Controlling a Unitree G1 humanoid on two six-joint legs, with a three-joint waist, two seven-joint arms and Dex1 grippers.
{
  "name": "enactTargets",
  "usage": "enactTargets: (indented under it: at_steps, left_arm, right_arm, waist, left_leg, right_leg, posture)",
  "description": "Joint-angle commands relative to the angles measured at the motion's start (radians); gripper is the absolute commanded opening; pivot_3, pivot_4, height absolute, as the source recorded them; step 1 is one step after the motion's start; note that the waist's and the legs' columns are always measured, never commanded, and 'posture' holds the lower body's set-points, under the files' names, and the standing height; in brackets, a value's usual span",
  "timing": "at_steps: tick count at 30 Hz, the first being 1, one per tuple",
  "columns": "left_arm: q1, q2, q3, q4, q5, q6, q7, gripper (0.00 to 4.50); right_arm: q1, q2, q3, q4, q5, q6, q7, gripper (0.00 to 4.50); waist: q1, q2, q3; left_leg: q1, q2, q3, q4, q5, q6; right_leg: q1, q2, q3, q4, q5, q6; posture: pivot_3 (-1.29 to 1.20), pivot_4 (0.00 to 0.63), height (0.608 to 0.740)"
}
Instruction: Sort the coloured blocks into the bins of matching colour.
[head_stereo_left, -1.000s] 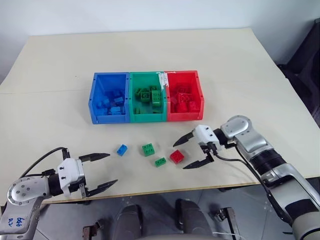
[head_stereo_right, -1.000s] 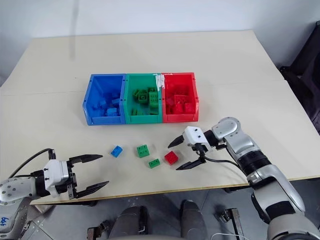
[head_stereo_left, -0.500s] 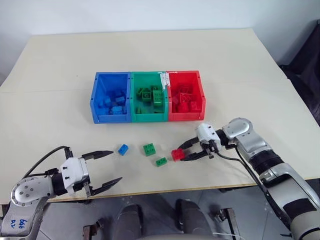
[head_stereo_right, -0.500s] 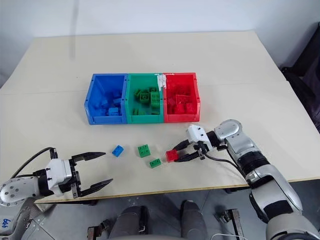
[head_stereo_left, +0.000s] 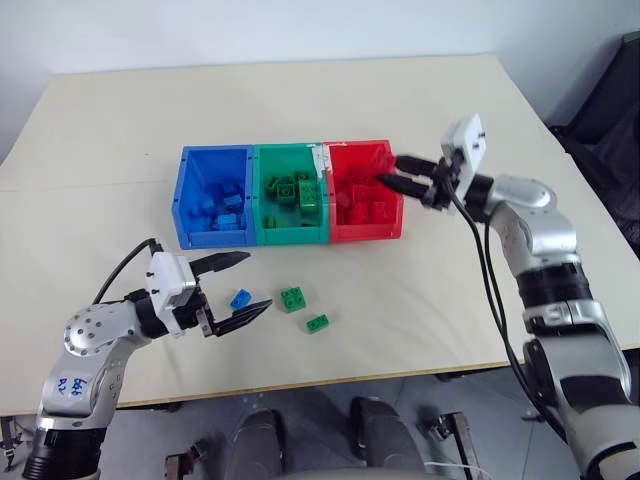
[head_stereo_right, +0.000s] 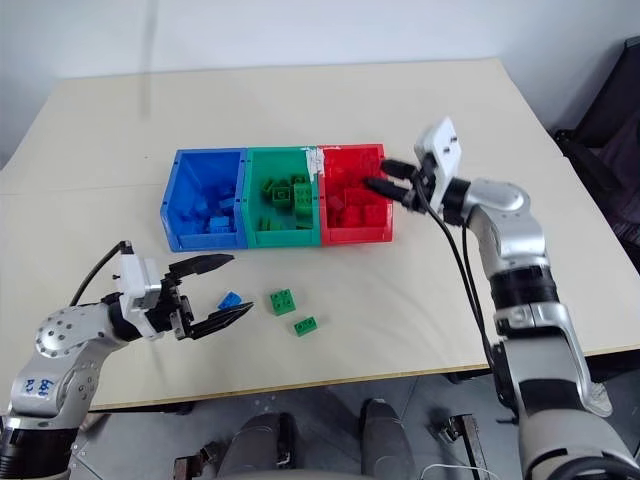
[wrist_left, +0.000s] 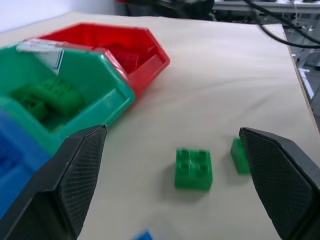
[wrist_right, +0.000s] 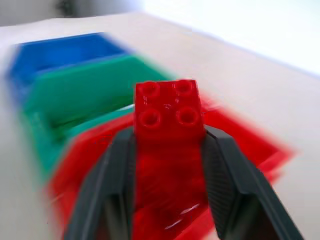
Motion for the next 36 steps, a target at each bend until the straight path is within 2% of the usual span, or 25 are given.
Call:
enactTargets:
  at_steps: [1, 10, 14, 18, 26, 31, 36]
  left_arm:
    - [-0.005, -0.006, 0.001, -0.026, -0.014, 0.008, 0.004, 4.50]
    - [0.040, -0.010, 0.026, -0.046, 0.005, -0.016, 0.031, 4.50]
    - [0.064, 0.002, 0.057, -0.035, 0.009, -0.038, 0.034, 4.50]
    - [0.102, 0.027, 0.119, 0.004, -0.001, -0.055, 0.010, 4.50]
    - [0.164, 0.092, 0.167, 0.098, 0.040, -0.175, -0.109, 4.50]
    - [0.133, 0.100, 0.083, 0.085, 0.050, -0.193, -0.183, 4.50]
    - [0.087, 0.102, -0.004, 0.077, 0.065, -0.198, -0.237, 4.50]
  right_arm:
    - [-0.024, 0.016, -0.020, 0.080, -0.051, -0.051, -0.014, 1.43]
    - [-0.030, 0.057, -0.051, 0.082, -0.048, -0.068, 0.073, 4.41]
    - [0.037, 0.022, -0.076, -0.033, 0.011, -0.070, 0.236, 4.46]
    - [0.189, -0.062, -0.104, -0.218, 0.100, -0.051, 0.426, 4.46]
    - [0.514, -0.206, -0.195, -0.399, 0.139, -0.145, 0.559, 4.46]
    - [0.700, -0.298, -0.291, -0.399, 0.142, -0.231, 0.606, 4.46]
    - [0.815, -0.337, -0.376, -0.383, 0.152, -0.295, 0.603, 4.46]
  waist:
    - [-0.001, 0.000, 0.000]
    - [-0.002, 0.000, 0.000]
    - [-0.001, 0.000, 0.000]
    - [0.015, 0.000, 0.000]
    - [0.018, 0.000, 0.000]
    - [0.018, 0.000, 0.000]
    - [0.016, 0.000, 0.000]
  left_leg:
    - [0.000, 0.000, 0.000, 0.000, 0.000, 0.000]
    - [-0.008, -0.001, 0.000, 0.000, -0.002, 0.001]
    - [-0.008, -0.001, 0.000, 0.001, -0.002, 0.001]
    - [-0.008, 0.000, 0.000, 0.000, -0.003, 0.001]
    - [-0.008, -0.001, -0.001, 0.001, -0.003, 0.001]
    - [-0.004, -0.001, 0.000, 0.001, -0.003, 0.001]
    - [0.000, -0.001, 0.001, 0.001, -0.003, 0.000]
  right_leg:
    - [0.000, 0.000, 0.000, 0.000, 0.000, 0.000]
    - [-0.004, -0.001, -0.001, -0.001, 0.000, 0.001]
    - [-0.004, 0.000, -0.001, -0.001, 0.000, 0.001]
    - [-0.004, 0.000, -0.001, -0.001, 0.000, 0.001]
    - [-0.002, 0.000, -0.003, -0.006, 0.001, 0.001]
    - [0.000, 0.000, -0.003, -0.006, 0.001, 0.001]
    - [0.004, 0.000, -0.002, -0.006, 0.001, 0.001]
  posture:
    - [0.00, 0.150, 0.740]
    - [0.00, 0.150, 0.740]
    - [0.00, 0.150, 0.740]
    - [0.00, 0.150, 0.740]
    - [0.00, 0.150, 0.740]
    - [0.00, 0.150, 0.740]
    - [0.00, 0.150, 0.740]
